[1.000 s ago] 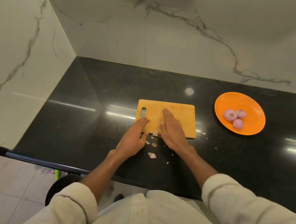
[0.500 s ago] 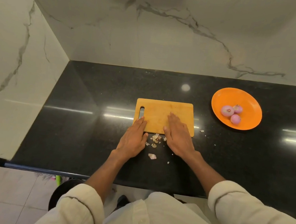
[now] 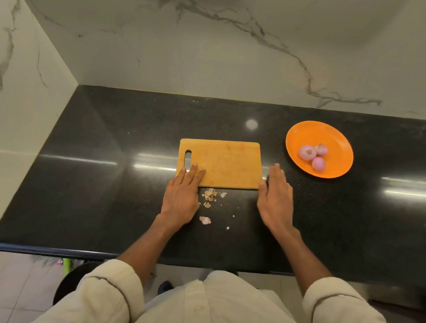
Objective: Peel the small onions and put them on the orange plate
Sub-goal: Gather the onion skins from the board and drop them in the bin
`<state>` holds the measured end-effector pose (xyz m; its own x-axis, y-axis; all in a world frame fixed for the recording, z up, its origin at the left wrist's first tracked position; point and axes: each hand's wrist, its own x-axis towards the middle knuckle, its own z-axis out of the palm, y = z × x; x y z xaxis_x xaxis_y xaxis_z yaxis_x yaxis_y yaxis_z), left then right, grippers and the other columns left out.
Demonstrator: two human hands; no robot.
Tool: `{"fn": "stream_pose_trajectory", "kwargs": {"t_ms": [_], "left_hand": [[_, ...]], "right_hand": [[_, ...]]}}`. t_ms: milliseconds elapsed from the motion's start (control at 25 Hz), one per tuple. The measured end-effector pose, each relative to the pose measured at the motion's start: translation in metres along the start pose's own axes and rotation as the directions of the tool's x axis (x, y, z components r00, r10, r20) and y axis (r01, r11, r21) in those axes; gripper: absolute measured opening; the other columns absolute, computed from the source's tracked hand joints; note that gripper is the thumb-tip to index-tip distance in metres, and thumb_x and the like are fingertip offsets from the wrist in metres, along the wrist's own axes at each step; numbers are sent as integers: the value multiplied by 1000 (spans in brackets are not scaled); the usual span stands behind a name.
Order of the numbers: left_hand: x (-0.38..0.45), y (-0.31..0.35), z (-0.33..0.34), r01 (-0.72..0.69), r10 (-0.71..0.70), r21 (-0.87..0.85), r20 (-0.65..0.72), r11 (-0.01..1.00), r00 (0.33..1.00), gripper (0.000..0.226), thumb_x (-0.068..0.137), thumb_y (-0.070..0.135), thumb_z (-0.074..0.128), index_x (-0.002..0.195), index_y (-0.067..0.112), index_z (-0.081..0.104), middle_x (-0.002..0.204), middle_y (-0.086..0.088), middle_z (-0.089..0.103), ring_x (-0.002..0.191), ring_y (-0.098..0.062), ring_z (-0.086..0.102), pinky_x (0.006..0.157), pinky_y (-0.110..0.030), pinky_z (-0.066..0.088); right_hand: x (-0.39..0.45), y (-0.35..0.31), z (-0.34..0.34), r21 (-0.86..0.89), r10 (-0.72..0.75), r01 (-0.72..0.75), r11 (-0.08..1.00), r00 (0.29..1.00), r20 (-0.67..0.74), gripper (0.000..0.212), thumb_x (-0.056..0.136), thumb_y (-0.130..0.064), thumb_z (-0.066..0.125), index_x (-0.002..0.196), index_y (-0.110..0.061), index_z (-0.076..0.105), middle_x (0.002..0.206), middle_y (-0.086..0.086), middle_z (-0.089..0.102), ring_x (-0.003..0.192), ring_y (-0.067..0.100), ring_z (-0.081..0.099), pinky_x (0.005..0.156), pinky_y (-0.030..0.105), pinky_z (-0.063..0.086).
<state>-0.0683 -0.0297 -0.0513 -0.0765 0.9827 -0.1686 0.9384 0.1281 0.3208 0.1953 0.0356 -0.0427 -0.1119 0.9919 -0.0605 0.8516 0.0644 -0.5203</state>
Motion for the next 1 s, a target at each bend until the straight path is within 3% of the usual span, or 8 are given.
{"fn": "stream_pose_trajectory", "kwargs": {"t_ms": [120, 320, 400, 520, 720, 880, 1000], "left_hand": [[-1, 9, 4, 43, -43, 12, -17, 999, 999, 67, 113, 22, 42, 172, 23, 10, 181, -1, 4, 167, -34, 4, 133, -55, 14], [-1, 18, 10, 36, -36, 2, -29, 999, 999, 74, 110, 12, 46, 172, 18, 7, 181, -3, 1, 167, -31, -2, 133, -53, 4], [-5, 20, 12, -2, 2, -14, -31, 1000, 1000, 76, 107, 8, 48, 172, 18, 9, 181, -3, 3, 167, -28, 0, 133, -50, 3], [-11, 22, 17, -23, 21, -35, -51, 999, 998, 78, 105, 6, 53, 171, 15, 13, 180, -4, 6, 167, -27, 4, 135, -45, 9], [-2, 36, 8, 37, -38, -16, -135, 999, 990, 57, 109, 15, 57, 164, 16, 39, 174, -5, 32, 162, -28, 29, 131, -42, 27], [4, 49, 4, 124, -127, -24, -162, 992, 979, 54, 101, 9, 68, 153, 20, 55, 165, -5, 49, 154, -32, 44, 114, -49, 49], [11, 54, 3, 108, -125, -87, -235, 990, 964, 19, 103, 10, 66, 120, 16, 70, 121, -9, 74, 113, -31, 71, 85, -43, 59]], "right_hand": [[7, 15, -3, -118, 105, -97, 988, 993, 62, 61, 113, -39, 35, 165, -10, 23, 176, 10, 17, 163, 26, 15, 130, 53, 20], [-54, 3, 15, -80, -73, 86, 993, 985, 158, 67, 112, -41, 38, 168, -13, 14, 176, 7, 16, 163, 22, 12, 132, 46, 16], [-59, 11, 7, -32, -110, 115, 993, 986, 127, 64, 112, -38, 39, 168, -14, 18, 175, 7, 21, 162, 21, 16, 131, 45, 19], [-51, 29, -2, -92, 8, -5, 996, 1000, 26, 63, 111, -36, 41, 166, -11, 23, 174, 10, 22, 162, 25, 19, 130, 48, 23], [-59, 7, 14, -113, 104, -98, 989, 994, 45, 66, 111, -38, 40, 166, -8, 21, 176, 12, 13, 163, 28, 11, 131, 49, 17], [-79, -19, 27, -95, -79, 94, 991, 985, 152, 67, 111, -39, 39, 167, -8, 18, 176, 13, 13, 163, 27, 12, 132, 47, 17], [-66, 2, 4, -47, -84, 87, 995, 995, 58, 62, 111, -35, 42, 166, -11, 26, 174, 11, 23, 161, 25, 20, 130, 49, 24]]}}
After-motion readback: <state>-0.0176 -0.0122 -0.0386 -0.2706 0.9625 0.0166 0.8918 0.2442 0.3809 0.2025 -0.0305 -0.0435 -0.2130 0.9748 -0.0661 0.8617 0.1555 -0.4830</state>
